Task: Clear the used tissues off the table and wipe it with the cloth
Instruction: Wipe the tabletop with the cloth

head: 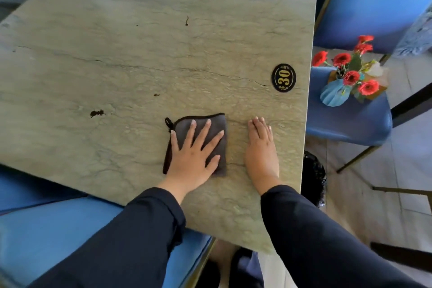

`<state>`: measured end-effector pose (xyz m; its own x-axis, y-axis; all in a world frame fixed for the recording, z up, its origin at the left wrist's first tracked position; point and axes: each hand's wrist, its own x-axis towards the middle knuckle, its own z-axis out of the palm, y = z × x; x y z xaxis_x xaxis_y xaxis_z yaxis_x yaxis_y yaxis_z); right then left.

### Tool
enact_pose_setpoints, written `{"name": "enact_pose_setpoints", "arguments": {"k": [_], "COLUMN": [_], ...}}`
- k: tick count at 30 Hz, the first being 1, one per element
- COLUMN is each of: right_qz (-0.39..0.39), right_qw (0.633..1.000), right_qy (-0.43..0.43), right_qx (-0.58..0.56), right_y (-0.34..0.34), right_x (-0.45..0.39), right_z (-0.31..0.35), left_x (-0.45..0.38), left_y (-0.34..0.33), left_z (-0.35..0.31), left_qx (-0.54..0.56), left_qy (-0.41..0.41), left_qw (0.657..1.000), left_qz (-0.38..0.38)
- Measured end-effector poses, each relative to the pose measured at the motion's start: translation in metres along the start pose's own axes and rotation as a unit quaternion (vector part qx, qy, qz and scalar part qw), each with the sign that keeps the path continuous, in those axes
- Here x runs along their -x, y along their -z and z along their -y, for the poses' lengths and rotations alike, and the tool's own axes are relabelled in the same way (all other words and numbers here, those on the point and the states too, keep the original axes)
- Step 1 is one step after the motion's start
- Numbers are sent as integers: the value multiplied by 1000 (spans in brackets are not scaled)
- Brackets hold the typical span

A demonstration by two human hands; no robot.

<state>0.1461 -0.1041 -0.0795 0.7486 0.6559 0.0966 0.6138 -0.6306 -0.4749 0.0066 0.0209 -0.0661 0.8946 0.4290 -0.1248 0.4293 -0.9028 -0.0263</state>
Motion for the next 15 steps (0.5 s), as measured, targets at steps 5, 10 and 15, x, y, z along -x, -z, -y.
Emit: {"name": "enact_pose_setpoints", "arguments": {"k": [5, 10, 15], "right_qz": [-19, -38, -48], "right_qw": [995, 989, 974], "right_qy": [-85, -133, -213], "right_qx": [-51, -43, -55], "right_y": [-7, -21, -30], "right_x": [9, 17, 10], "right_z": [29, 51, 83], "left_x": [29, 5, 13], "left_y": [7, 12, 4], "left_z": [26, 91, 103], "left_qx": [-40, -38, -19], "left_qy": [-294, -204, -153], "left_qw": [954, 974, 986], "left_qz": [44, 89, 58]}}
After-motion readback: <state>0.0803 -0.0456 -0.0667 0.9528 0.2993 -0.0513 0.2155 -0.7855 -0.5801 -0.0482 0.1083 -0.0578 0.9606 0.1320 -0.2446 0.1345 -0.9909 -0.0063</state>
